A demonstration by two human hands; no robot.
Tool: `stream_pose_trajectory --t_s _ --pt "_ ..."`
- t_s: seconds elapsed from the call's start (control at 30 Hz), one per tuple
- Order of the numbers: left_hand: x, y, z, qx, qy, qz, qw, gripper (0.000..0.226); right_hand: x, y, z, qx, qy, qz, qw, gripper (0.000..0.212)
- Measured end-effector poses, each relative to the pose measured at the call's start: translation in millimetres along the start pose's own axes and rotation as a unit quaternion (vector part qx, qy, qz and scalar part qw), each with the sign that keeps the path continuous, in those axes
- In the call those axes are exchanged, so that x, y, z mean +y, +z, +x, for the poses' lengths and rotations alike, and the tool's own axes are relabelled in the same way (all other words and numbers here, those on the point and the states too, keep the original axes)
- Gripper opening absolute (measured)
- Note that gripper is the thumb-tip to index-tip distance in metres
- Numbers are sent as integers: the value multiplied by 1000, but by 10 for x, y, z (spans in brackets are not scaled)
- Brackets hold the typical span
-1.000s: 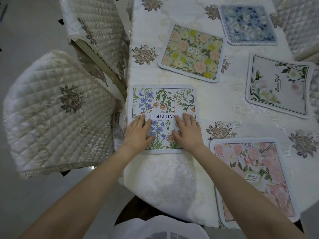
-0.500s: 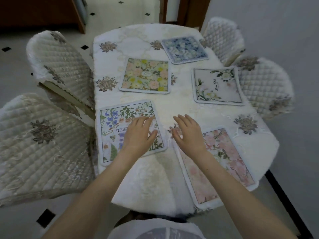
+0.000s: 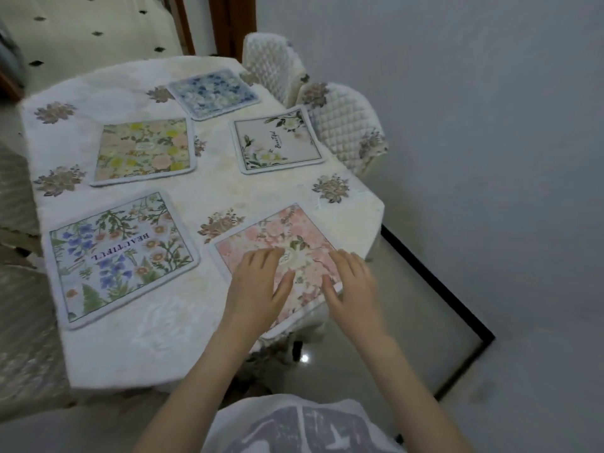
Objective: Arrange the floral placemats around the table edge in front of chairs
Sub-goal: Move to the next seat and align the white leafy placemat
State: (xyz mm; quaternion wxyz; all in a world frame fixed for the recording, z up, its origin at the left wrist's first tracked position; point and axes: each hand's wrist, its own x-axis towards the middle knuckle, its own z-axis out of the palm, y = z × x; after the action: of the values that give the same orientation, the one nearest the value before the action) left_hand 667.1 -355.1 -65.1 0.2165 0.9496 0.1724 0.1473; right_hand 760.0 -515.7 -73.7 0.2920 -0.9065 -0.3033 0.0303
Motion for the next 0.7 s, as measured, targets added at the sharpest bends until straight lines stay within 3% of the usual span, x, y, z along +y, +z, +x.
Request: stream_pose_trajectory --t_s 0.33,0.5,0.7 --pt "570 478 47 -101 77 12 992 49 753 -324 -366 15 89 -25 996 43" --pt "672 599 491 -103 87 23 991 52 954 -486 -45 45 83 -35 995 43" --pt "740 888 1110 -97 80 23 992 58 1252 -569 636 5 65 -56 996 52"
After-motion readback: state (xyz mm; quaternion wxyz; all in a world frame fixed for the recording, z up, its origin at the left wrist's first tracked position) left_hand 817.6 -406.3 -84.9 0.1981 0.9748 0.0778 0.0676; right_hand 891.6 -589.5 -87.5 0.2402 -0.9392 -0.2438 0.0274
